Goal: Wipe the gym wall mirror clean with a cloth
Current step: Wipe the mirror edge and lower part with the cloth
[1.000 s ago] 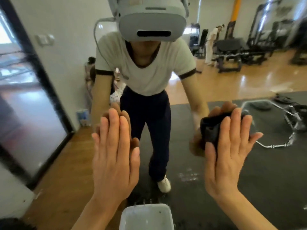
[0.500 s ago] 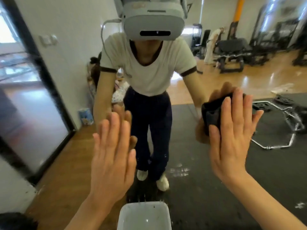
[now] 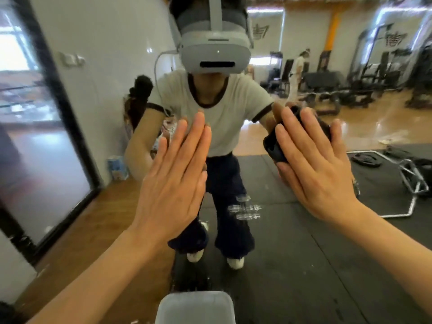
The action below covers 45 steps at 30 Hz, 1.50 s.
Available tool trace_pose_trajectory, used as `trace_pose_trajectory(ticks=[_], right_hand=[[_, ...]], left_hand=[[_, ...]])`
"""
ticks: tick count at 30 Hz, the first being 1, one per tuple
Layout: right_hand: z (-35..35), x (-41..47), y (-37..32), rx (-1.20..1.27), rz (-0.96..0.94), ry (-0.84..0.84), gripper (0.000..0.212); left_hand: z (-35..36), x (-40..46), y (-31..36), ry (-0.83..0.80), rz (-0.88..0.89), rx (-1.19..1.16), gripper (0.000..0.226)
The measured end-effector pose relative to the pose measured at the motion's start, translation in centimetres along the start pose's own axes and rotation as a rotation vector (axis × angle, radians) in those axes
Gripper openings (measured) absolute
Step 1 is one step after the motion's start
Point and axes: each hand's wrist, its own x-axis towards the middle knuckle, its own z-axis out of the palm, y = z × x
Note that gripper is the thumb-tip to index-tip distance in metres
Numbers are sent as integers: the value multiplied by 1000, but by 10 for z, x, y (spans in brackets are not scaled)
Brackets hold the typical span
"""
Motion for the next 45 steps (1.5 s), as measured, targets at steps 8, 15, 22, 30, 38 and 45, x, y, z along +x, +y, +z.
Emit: trace_pose_trajectory(ticks=[8, 15, 22, 30, 38, 45], right_hand=[[-4, 1, 11, -70, -177, -20, 51], [14, -24, -25, -54, 17, 48, 52], [-1, 4, 3, -89, -56, 4, 52], [8, -64, -20, -120, -72, -9, 53], [9, 40, -42, -19, 125, 145, 52], [3, -3, -38, 17, 316, 132, 57]], left_hand=[[5, 0, -1, 72, -3, -2, 62], [15, 1, 1, 149, 6, 64, 61], [13, 1, 0, 140, 22, 74, 59], [10, -34, -8, 190, -26, 30, 62], [21, -49, -22, 195, -59, 7, 62], [22, -49, -23, 214, -55, 54, 61]])
